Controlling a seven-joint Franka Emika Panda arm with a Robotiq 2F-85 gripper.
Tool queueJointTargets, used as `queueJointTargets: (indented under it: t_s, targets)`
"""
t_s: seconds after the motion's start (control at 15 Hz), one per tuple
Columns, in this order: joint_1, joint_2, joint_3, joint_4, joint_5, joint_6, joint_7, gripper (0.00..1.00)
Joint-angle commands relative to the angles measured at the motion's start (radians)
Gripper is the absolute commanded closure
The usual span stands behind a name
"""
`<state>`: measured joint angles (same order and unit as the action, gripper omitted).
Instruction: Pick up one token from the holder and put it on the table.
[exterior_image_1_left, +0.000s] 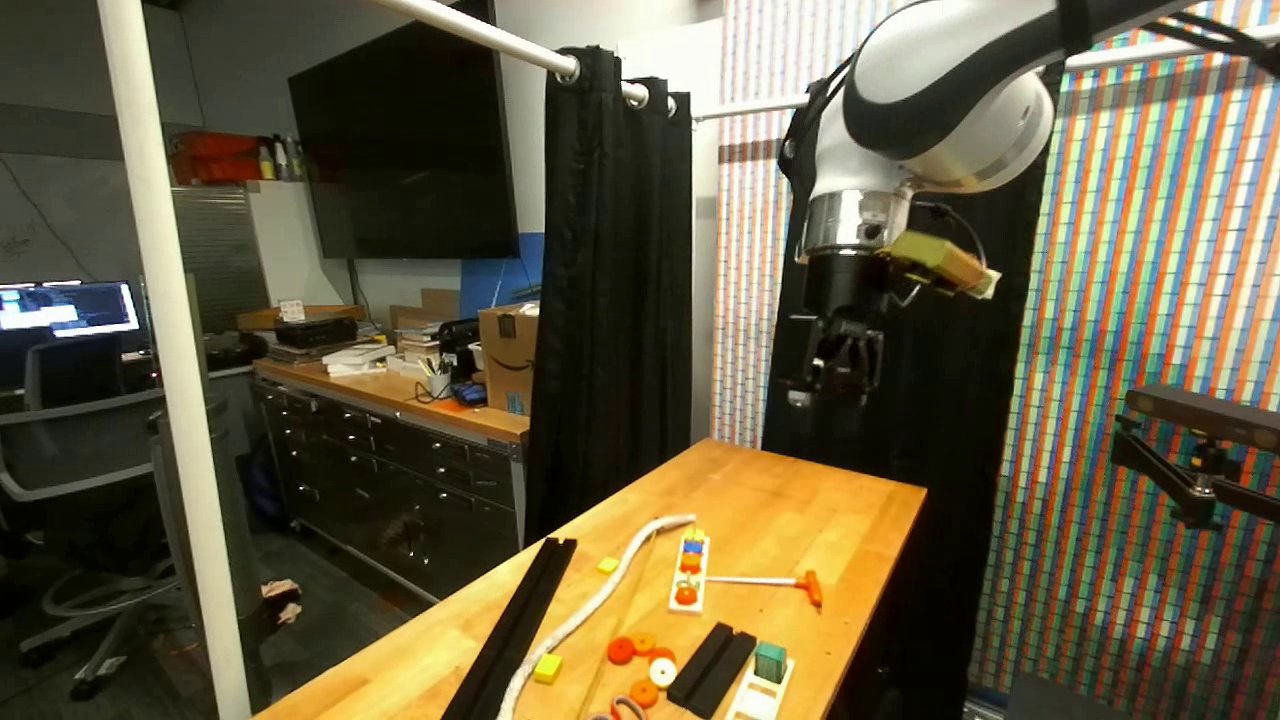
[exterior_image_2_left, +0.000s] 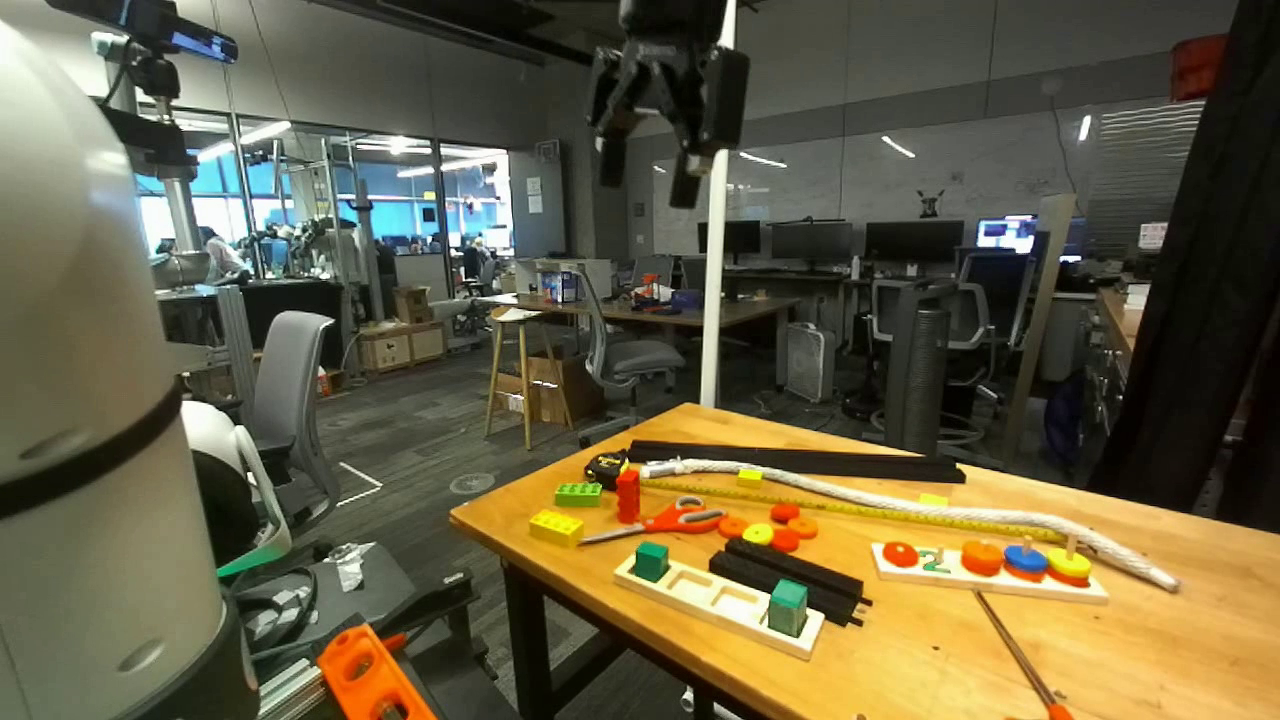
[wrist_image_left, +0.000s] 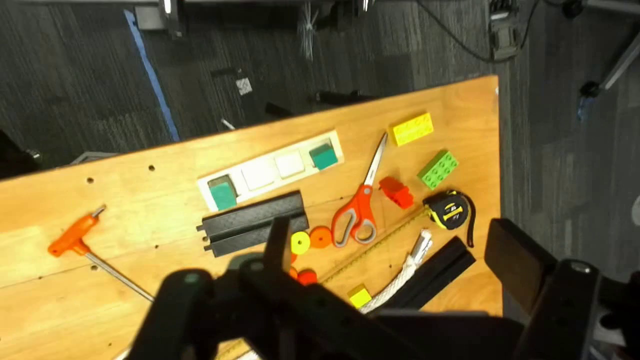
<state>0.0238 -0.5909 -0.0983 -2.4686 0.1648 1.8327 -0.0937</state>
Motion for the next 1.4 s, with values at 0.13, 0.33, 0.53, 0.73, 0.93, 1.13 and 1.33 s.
queueJointTargets:
  t_s: [0.13,0.33,0.53,0.73,0.93,1.13,1.33]
  targets:
    - [0.0,0.32,0.002,0.141,0.099,0.228,0.015,0.0]
    - [-0.015,0.482,0.0,0.237,0.143,0.278,0.041,0.0]
    - [-0.036,0.619,0.0,0.339,0.197,0.308,0.075,0.0]
    - [-0.063,0.722,0.004,0.423,0.23,0.328,0.139,0.0]
    - [-0.079,0.803,0.006,0.469,0.224,0.412,0.239,0.0]
    - [-0.087,0.873,0.001,0.506,0.209,0.507,0.324,0.0]
    - [-0.099,0.942,-0.008,0.553,0.198,0.55,0.394,0.0]
